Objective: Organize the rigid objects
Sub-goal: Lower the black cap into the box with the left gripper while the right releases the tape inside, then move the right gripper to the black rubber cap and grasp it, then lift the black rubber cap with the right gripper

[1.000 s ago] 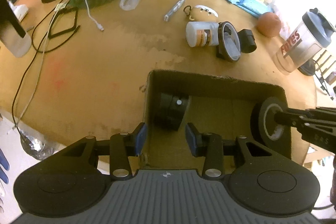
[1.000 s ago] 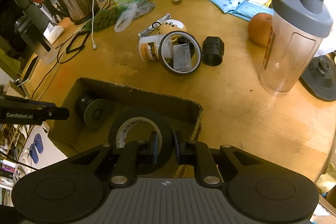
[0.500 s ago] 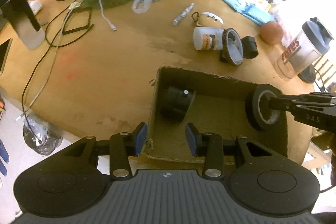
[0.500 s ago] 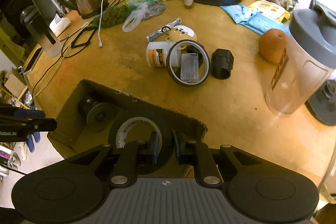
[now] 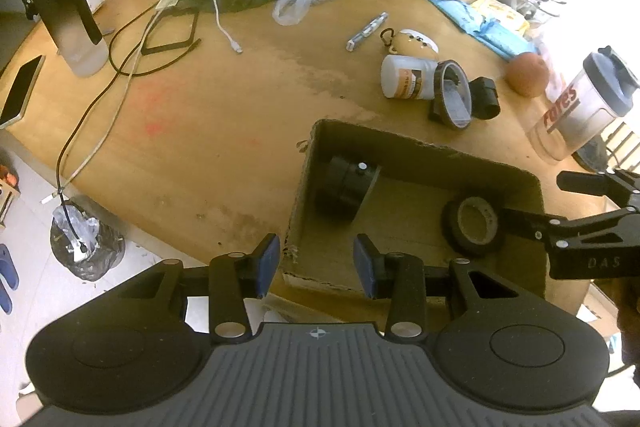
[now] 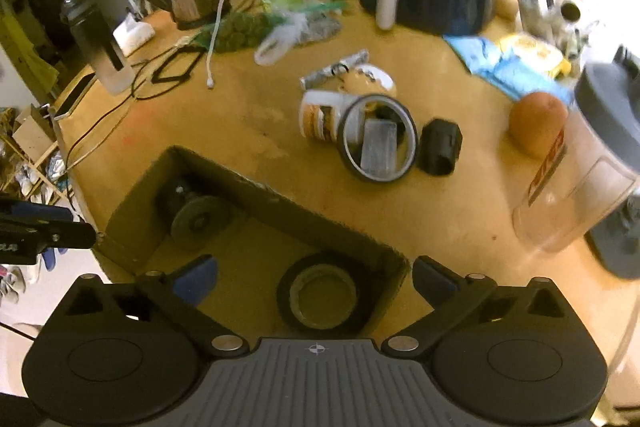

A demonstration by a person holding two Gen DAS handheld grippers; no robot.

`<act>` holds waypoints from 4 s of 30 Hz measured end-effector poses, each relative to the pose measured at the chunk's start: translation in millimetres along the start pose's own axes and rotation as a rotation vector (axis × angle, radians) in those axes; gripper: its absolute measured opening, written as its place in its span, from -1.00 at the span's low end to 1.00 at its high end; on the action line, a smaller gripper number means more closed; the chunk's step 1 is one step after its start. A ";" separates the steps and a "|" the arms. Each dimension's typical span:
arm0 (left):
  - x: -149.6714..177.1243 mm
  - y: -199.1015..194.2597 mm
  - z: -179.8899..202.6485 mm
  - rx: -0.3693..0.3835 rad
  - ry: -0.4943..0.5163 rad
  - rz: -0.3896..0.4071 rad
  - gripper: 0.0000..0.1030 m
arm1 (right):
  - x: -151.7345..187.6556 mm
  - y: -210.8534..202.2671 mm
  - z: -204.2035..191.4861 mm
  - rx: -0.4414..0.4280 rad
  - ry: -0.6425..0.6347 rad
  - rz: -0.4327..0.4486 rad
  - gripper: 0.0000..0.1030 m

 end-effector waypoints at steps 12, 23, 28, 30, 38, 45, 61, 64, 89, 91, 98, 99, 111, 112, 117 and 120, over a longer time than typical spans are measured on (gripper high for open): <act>-4.9 1.2 20.1 0.022 0.052 0.010 -0.22 | 10.7 -13.8 19.2 0.053 0.040 -0.004 1.00; -6.9 4.2 31.2 0.044 0.094 0.001 -0.22 | 20.7 -19.7 35.0 0.090 0.112 -0.013 1.00; -9.9 9.6 31.5 0.049 0.121 -0.010 -0.22 | 20.2 -15.4 38.4 0.110 0.127 -0.021 1.00; -12.2 11.3 30.8 0.054 0.126 -0.010 -0.22 | 19.5 -13.5 41.1 0.123 0.142 -0.024 1.00; -22.3 22.5 26.9 0.076 0.137 -0.025 -0.22 | 14.7 -6.5 49.6 0.158 0.187 -0.018 1.00; -31.9 32.6 25.8 0.101 0.152 -0.035 -0.22 | 5.0 2.3 60.2 0.190 0.209 0.003 1.00; -53.1 46.4 14.5 0.122 0.157 -0.042 -0.22 | -31.0 36.5 84.2 0.238 0.207 0.032 0.56; -56.2 47.7 9.0 0.115 0.146 -0.044 -0.22 | -35.9 43.4 86.0 0.240 0.199 0.038 0.48; -59.5 51.2 -47.2 0.018 0.023 -0.065 -0.22 | -70.7 121.0 111.0 0.300 0.216 0.047 0.15; -59.2 51.5 -51.0 0.011 0.013 -0.068 -0.22 | -71.4 128.3 114.2 0.299 0.231 0.041 0.09; -59.6 52.9 -59.0 -0.006 -0.008 -0.071 -0.22 | -70.2 147.5 124.5 0.279 0.287 0.019 -0.14; -59.7 53.1 -59.8 -0.008 -0.010 -0.071 -0.22 | -70.6 148.5 125.4 0.279 0.294 0.022 -0.13; -63.0 55.1 -58.1 -0.005 -0.009 -0.068 -0.22 | -70.0 167.0 130.3 0.250 0.312 0.001 -0.15; -63.5 55.1 -57.6 -0.005 -0.008 -0.068 -0.22 | -69.1 168.4 131.0 0.247 0.318 -0.001 -0.16; -64.5 54.8 -56.3 -0.005 -0.004 -0.066 -0.22 | -67.9 169.6 131.4 0.243 0.316 -0.003 -0.16; -64.5 54.8 -56.5 -0.005 -0.003 -0.065 -0.22 | -67.5 167.6 132.0 0.245 0.306 -0.007 -0.16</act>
Point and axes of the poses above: each gripper's, at about its wrist camera, not at the fingertips, and y roughly the way its jaws point, z to its right, x to its underside, the point moved 5 cm from there along y, roughly the way its jaws point, and after that the axes turned 9 degrees about z, right-handed, at the moved point
